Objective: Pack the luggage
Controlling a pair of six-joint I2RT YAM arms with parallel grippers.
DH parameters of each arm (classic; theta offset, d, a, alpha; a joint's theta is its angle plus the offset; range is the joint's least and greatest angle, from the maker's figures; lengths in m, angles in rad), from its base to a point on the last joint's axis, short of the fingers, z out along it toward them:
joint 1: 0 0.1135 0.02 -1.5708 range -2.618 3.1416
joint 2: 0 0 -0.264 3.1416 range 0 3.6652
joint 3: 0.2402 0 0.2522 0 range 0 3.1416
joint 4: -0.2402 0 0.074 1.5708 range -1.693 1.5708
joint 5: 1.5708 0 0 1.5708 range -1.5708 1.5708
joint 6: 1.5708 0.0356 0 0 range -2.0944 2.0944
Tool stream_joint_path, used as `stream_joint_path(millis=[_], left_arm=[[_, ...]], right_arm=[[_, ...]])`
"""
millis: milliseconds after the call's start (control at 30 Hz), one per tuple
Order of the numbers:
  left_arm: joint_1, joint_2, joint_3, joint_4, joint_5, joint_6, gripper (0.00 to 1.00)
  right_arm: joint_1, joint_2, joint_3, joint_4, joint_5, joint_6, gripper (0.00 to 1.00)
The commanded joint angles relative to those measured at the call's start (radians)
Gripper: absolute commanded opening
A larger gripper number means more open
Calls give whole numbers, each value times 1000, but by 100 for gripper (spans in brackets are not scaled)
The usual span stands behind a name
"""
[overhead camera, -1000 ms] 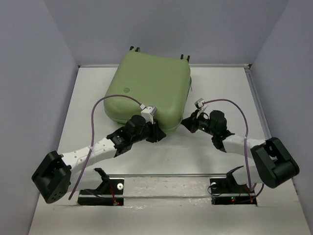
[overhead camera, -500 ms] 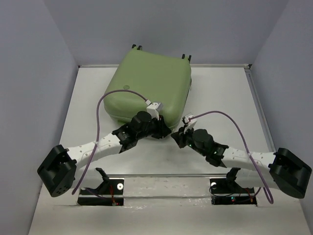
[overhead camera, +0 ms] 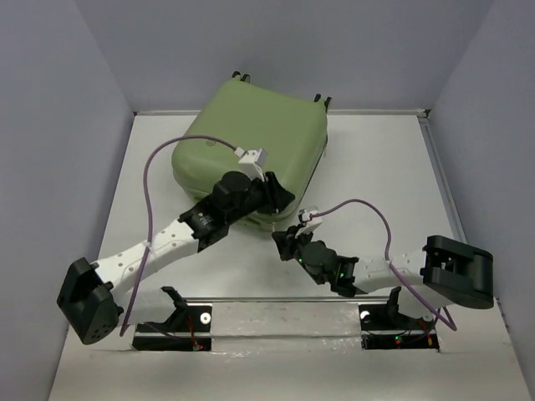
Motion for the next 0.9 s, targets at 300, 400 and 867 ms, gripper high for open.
stream_joint_path(millis=[300,400,867], left_arm=[[744,-28,397,-191,61,42,85],[858,18,387,-199,78,37,84],[1013,295,336,-90,211,-32,86]], right_arm=[[101,-129,-69,-127,-96,103,7],[101,-133,-63,-171,-93,115,7],[29,-250,49,-613,-44,164,80]])
